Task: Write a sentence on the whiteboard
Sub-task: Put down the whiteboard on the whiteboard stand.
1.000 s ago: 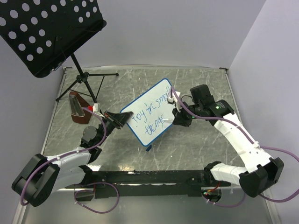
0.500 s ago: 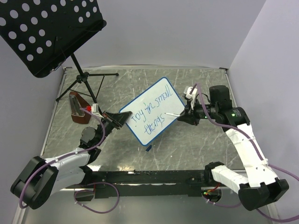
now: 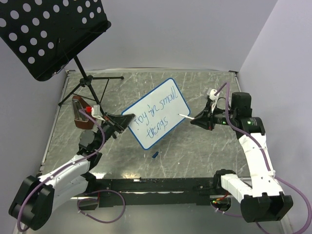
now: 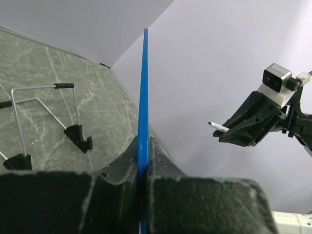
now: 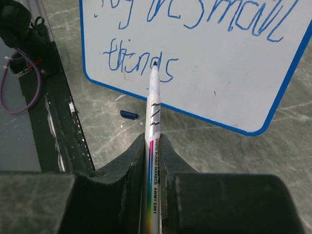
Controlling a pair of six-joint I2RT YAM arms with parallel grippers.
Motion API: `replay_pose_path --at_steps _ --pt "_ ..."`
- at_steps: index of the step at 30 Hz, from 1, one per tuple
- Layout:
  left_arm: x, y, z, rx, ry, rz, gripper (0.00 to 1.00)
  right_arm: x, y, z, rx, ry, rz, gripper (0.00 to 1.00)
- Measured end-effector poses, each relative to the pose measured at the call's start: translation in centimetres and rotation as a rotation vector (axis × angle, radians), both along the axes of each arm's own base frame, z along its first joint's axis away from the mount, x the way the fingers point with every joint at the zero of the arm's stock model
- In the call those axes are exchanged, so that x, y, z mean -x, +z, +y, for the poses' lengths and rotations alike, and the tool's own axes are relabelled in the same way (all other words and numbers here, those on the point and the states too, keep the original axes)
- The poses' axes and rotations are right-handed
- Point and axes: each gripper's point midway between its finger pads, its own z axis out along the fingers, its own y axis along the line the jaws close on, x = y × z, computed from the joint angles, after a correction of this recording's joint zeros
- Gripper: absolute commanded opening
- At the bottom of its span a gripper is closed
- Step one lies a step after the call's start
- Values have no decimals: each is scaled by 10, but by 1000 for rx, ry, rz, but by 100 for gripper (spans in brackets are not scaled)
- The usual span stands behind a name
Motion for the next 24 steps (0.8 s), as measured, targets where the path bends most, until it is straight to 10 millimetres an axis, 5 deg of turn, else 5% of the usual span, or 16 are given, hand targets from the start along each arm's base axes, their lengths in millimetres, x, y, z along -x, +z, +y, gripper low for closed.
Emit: replay_pose_path --at_steps 12,24 --pt "-15 18 6 -105 -19 -67 1 8 3 -6 -59 -2 -30 0" --pt "-72 8 12 -195 -39 -41 1 12 7 -6 -69 8 -50 0"
